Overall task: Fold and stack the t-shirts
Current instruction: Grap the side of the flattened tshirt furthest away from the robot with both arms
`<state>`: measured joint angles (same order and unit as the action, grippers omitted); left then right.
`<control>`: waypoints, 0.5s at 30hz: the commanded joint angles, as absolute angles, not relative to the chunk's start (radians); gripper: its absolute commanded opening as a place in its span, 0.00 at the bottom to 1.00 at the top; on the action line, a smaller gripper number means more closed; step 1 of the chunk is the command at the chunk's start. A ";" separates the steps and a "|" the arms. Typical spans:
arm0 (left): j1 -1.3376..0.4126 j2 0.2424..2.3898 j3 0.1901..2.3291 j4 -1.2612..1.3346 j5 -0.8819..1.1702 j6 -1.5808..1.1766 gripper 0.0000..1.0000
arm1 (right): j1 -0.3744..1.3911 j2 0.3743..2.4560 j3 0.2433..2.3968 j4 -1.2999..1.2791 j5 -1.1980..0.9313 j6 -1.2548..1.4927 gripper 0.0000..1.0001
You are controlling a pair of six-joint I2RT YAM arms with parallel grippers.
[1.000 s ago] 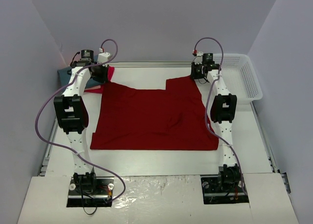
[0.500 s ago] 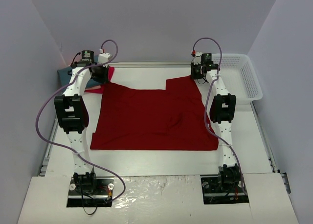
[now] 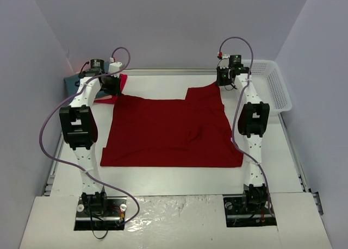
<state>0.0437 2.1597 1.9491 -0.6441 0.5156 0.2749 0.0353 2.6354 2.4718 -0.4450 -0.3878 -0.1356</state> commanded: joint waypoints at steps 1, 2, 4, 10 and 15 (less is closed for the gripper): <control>0.069 2.066 1.951 -0.607 0.584 0.247 0.02 | 0.020 2.499 2.439 -0.457 -0.406 -0.150 0.00; 0.080 2.068 1.953 -0.606 0.612 0.242 0.02 | 0.017 2.484 2.434 -0.459 -0.408 -0.150 0.00; 0.090 2.075 1.959 -0.604 0.649 0.227 0.02 | 0.011 2.471 2.431 -0.466 -0.405 -0.150 0.00; 0.113 2.102 2.011 -0.649 0.741 0.215 0.02 | 0.005 2.422 2.399 -0.502 -0.423 -0.152 0.00; 0.147 2.108 2.013 -0.667 0.851 0.221 0.02 | 0.006 2.358 2.330 -0.517 -0.416 -0.166 0.00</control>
<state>0.1272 2.1536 1.9663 -0.6483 0.7471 0.2268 0.0116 2.4500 2.3516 -0.4839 -0.4088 -0.1440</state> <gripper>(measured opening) 0.031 0.009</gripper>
